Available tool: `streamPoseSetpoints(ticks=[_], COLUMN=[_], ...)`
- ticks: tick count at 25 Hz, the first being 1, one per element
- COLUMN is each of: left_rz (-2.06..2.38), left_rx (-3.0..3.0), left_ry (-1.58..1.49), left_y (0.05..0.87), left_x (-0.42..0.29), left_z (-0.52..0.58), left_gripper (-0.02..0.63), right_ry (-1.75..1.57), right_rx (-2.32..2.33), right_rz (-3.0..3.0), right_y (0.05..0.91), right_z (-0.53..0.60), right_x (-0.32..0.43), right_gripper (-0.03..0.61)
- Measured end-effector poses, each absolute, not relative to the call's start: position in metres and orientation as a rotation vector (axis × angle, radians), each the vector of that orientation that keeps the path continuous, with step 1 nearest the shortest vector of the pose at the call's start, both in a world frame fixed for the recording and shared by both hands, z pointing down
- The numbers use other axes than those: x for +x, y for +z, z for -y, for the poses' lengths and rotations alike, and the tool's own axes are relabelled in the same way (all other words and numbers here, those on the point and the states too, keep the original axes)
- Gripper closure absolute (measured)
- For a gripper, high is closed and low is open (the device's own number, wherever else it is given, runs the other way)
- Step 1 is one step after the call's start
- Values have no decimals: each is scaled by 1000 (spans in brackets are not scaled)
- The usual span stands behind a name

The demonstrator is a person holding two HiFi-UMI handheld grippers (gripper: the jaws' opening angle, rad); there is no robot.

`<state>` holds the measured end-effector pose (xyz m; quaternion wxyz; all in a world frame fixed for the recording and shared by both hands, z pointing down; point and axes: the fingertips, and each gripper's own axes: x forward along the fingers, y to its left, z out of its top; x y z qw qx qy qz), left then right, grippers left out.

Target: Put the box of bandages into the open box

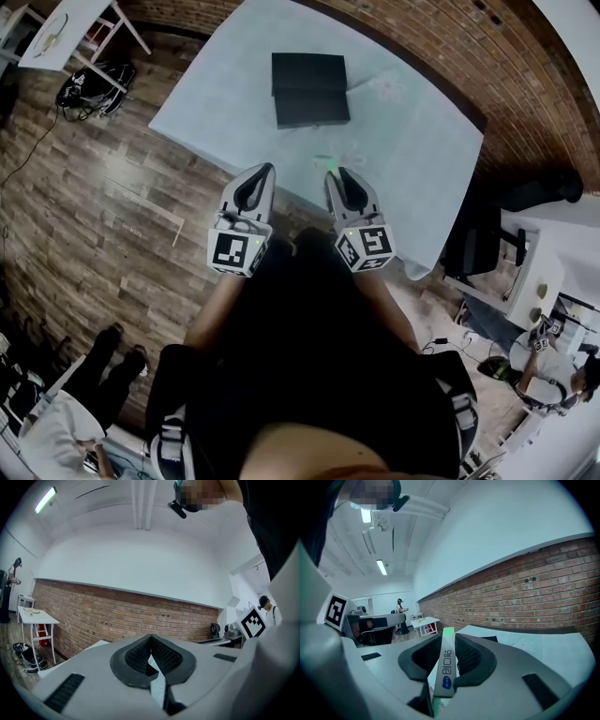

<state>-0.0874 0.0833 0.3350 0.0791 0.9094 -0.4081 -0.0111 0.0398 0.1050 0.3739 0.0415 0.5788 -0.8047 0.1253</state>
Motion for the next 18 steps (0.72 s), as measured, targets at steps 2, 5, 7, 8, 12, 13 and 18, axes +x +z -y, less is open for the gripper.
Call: streamPoseSetpoints(ticks=[2,5,7,8,12,13,18], left_rz=[1223,1227,1236,1244,1281,1287,1325], left_rx=[2712,2691,2679,2672,2642,2639,2629], left_ry=[-43,-49,-42,-39,-16,-9,10], left_y=[337,341,345,345,345,345,352], left_x=[-85,-78,-70,-64,-45,-41,-18], left_z=[-74,-63,-50,-44,-26,-21,0], left_gripper=[580,580,580,580,580,580,580], right_ry=[368,363,371,374,405,407,390], right_rx=[1753,1712,1690,1677,1615,1601,1533], right_rz=[2464,2477,2496,2504,2528,2536,2585], right_y=[376,379,381,381,389,390,392], right_z=[-93,-76,-62,-54,-35,-30,-7], right_x=[40,43,48,52,66,68,82], right_gripper=[474,474,474,474,474,474,474])
